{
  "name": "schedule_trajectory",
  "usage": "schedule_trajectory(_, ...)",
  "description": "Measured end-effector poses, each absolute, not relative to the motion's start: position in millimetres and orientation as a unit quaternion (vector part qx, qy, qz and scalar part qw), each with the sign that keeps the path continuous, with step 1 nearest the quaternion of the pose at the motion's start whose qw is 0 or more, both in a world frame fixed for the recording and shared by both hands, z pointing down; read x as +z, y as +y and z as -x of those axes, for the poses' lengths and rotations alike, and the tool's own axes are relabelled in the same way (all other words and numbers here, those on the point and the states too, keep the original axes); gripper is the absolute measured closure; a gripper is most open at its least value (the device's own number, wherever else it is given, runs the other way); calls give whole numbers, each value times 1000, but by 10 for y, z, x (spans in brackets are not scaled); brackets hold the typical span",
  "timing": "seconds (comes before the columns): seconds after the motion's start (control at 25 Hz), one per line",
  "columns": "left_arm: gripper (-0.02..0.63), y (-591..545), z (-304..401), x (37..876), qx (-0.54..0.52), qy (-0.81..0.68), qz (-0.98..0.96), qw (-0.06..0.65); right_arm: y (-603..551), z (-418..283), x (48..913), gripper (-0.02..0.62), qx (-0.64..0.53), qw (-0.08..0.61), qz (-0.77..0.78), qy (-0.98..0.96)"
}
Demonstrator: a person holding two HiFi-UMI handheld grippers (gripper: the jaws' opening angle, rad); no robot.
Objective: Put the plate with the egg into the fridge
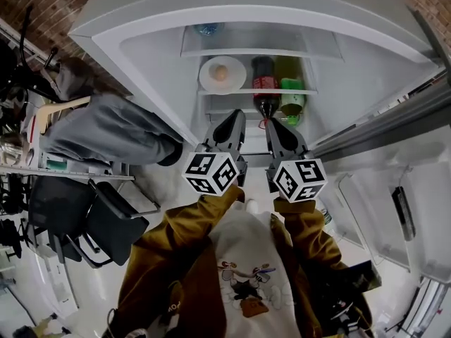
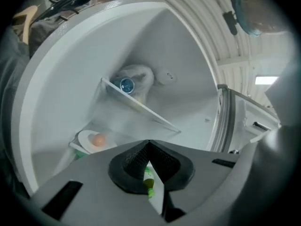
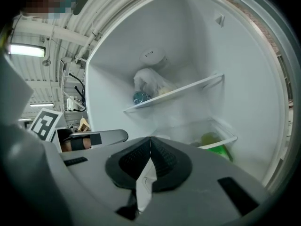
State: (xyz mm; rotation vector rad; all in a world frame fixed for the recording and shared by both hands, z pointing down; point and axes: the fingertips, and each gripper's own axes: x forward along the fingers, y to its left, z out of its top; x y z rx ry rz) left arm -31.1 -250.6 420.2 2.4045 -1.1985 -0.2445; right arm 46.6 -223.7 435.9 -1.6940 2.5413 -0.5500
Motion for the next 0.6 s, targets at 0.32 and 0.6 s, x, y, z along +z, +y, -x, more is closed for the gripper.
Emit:
schedule_trajectory(0.32, 598, -2257, 282, 4141, -49, -415, -893, 164, -2159, -468, 4271, 589, -165, 24, 555, 815)
schedule_trajectory(0.6, 598, -2102, 271, 4180, -38, -406, -897, 171, -2074, -443, 4237, 589, -152, 18, 558, 815)
